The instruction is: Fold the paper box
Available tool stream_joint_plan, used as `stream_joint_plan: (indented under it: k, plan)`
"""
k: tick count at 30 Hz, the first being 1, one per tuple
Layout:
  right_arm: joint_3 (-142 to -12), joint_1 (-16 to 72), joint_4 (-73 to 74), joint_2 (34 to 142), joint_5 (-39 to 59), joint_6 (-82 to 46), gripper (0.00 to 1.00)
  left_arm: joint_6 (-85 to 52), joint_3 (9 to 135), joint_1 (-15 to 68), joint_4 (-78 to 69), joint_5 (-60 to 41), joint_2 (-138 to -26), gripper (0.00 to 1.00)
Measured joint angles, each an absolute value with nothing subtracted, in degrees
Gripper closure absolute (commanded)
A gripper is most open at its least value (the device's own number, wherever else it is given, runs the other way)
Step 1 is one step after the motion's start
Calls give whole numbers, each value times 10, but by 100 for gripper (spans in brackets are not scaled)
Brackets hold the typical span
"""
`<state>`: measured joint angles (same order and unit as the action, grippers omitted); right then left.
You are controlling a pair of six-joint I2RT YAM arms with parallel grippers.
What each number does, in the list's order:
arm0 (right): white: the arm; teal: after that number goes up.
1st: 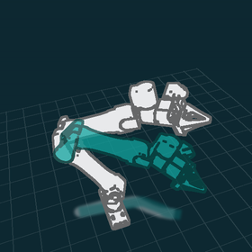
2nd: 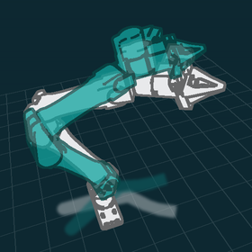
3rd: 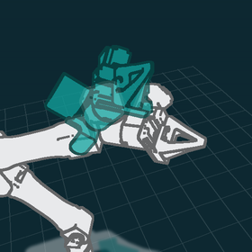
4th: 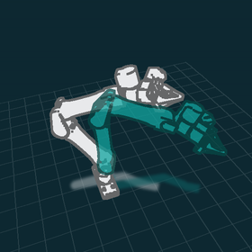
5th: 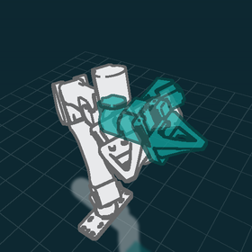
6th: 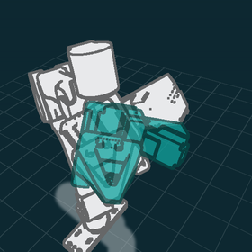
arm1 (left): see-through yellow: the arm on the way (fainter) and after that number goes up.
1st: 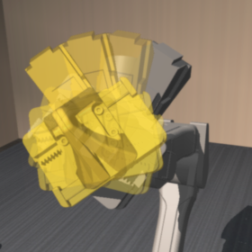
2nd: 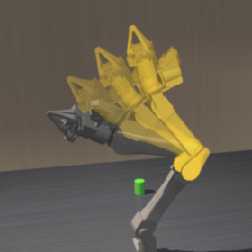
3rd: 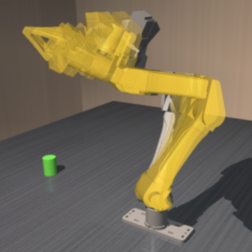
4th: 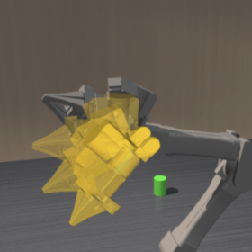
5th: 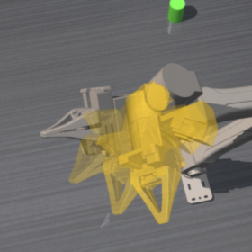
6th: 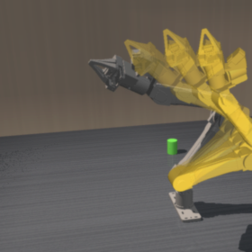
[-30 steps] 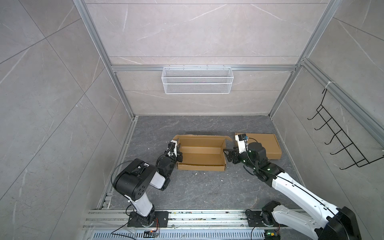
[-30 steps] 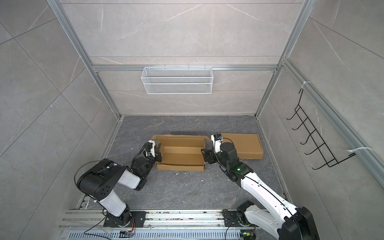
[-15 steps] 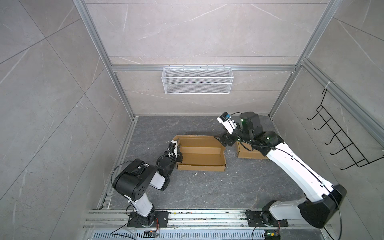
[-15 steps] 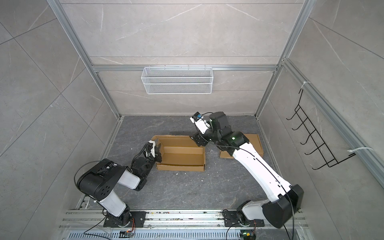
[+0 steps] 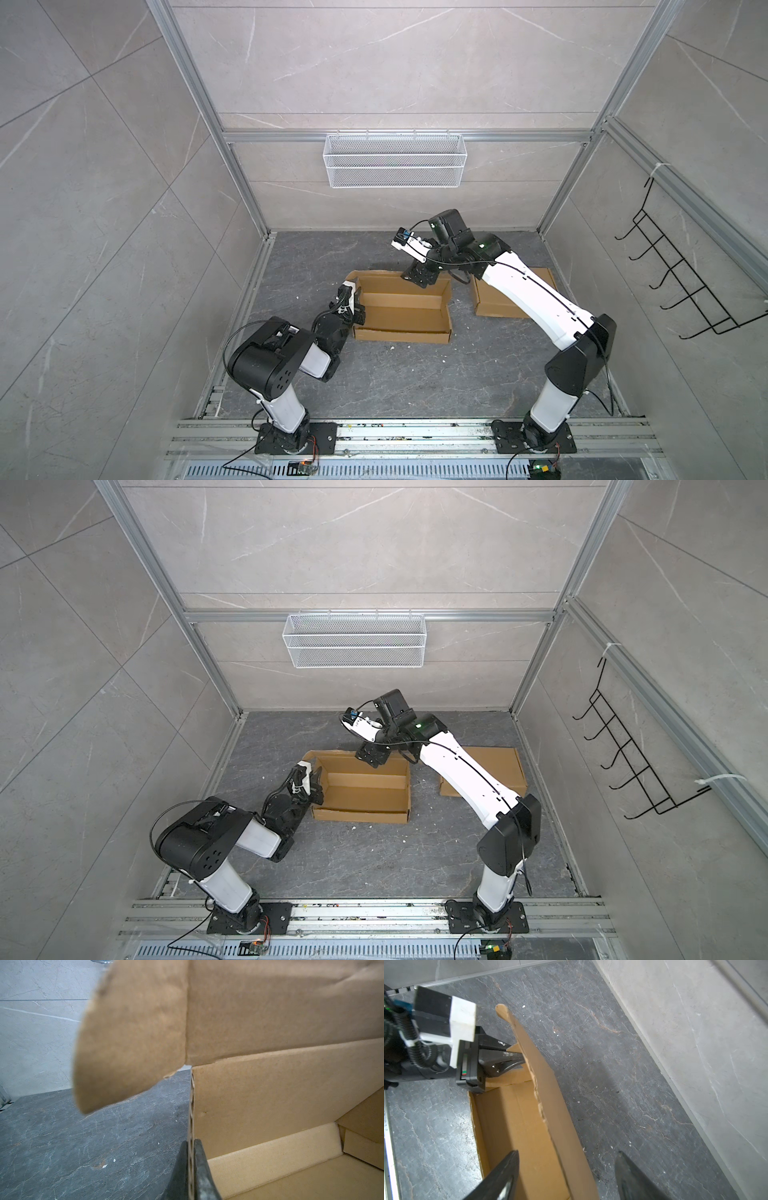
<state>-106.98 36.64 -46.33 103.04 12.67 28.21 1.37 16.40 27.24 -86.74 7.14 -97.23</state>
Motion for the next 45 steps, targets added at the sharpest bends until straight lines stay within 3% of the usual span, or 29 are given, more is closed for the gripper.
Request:
stream_joint_plan:
  k: [9, 24, 36, 45]
  plan:
    - [-1166, 380, -516, 1123, 126, 318, 46, 16, 164, 272, -871, 72, -975, 100]
    - [-1105, 423, -496, 1126, 94, 344, 83, 13, 163, 274, -871, 74, -976, 99]
    - [-990, 462, -408, 1071, 44, 343, 93, -18, 132, 275, -821, 74, -973, 85]
    - [-926, 476, -351, 1068, 3, 343, 93, -53, 97, 275, -759, 74, -923, 65]
